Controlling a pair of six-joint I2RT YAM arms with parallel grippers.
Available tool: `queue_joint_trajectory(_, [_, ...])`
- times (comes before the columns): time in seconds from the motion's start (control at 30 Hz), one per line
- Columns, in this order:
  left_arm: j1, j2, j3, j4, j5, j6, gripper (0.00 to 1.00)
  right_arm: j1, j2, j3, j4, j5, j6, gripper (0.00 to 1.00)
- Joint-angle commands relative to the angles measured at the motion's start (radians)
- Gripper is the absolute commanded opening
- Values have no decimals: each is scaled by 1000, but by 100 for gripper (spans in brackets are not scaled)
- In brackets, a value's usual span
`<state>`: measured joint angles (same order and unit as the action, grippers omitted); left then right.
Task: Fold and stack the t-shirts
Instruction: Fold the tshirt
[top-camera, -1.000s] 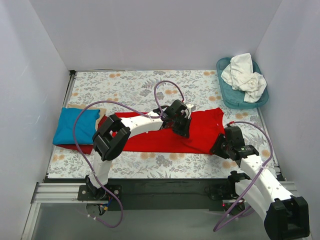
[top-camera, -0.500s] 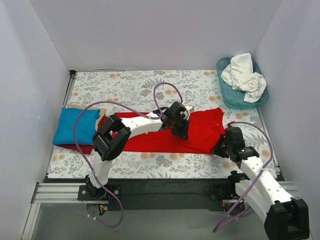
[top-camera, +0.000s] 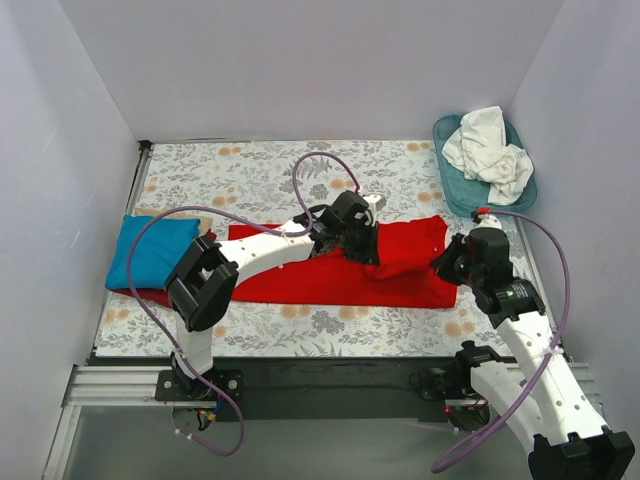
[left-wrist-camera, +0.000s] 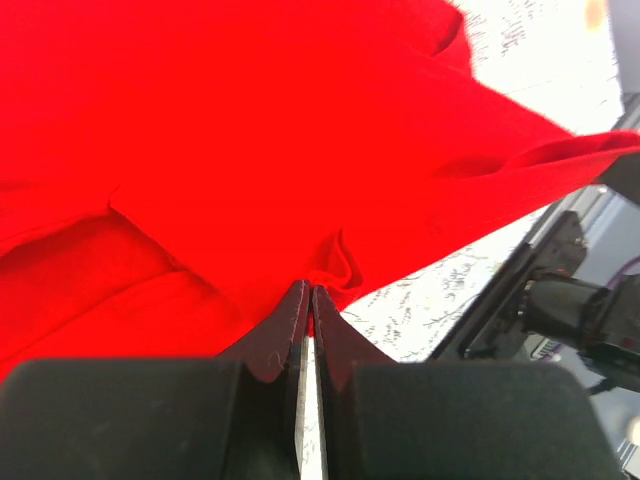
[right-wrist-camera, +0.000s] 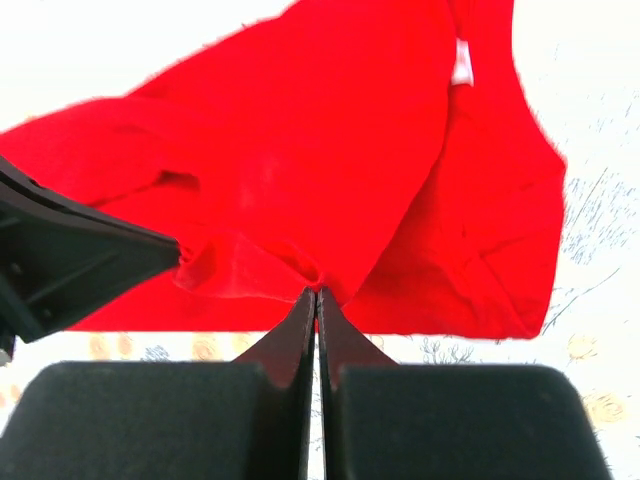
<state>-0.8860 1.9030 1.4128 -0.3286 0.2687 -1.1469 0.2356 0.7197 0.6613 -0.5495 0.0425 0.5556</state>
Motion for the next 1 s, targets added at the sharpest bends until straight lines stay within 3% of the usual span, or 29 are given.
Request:
queue_joint_trajectory(0.0, [-2, -97, 26, -1, -31, -27, 0, -5, -9, 80, -64, 27, -51, 1])
queue_joint_trajectory(0.5, [-4, -183, 2, -26, -19, -70, 0, -5, -65, 199, -171, 50, -75, 1])
queue_joint_trajectory(0.8, [-2, -160, -66, -4, -43, -80, 0, -4, -16, 98, -145, 16, -95, 1])
queue_joint_trajectory(0.97, [2, -79, -37, 3, -95, -74, 0, -5, 84, 31, -14, 3, -108, 1])
